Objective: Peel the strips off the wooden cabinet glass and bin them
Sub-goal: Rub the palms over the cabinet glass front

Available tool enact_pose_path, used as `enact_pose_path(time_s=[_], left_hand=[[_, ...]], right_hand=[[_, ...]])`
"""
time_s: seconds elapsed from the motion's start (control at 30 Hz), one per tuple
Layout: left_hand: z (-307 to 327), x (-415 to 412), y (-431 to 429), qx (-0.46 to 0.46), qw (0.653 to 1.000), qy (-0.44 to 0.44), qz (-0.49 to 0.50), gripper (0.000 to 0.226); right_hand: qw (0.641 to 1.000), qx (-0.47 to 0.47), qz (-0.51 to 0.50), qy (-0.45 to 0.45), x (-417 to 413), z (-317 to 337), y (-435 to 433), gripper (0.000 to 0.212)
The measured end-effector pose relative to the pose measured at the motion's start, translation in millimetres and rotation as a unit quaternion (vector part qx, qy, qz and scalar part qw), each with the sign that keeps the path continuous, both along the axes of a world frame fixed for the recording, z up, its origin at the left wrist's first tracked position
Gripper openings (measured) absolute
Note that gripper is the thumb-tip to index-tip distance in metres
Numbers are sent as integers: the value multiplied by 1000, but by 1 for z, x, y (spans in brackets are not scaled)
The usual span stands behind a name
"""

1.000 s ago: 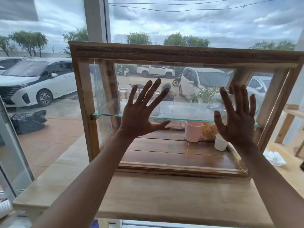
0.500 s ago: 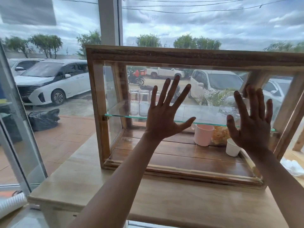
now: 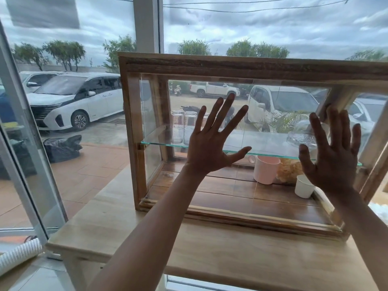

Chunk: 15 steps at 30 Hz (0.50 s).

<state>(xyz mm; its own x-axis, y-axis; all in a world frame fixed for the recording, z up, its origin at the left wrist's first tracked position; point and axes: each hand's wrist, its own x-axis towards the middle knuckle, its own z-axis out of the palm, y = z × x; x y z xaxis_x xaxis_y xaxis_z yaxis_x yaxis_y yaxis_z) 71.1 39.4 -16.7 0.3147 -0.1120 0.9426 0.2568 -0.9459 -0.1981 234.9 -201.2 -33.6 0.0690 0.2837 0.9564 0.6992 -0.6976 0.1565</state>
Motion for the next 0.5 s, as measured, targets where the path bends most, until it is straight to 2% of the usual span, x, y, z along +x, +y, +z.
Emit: enact_pose_path(time_s=[0.5], left_hand=[[1,-17,29,14,1000,7,-2,81]], right_hand=[[1000,-4,0,12,-2,1,-1,63]])
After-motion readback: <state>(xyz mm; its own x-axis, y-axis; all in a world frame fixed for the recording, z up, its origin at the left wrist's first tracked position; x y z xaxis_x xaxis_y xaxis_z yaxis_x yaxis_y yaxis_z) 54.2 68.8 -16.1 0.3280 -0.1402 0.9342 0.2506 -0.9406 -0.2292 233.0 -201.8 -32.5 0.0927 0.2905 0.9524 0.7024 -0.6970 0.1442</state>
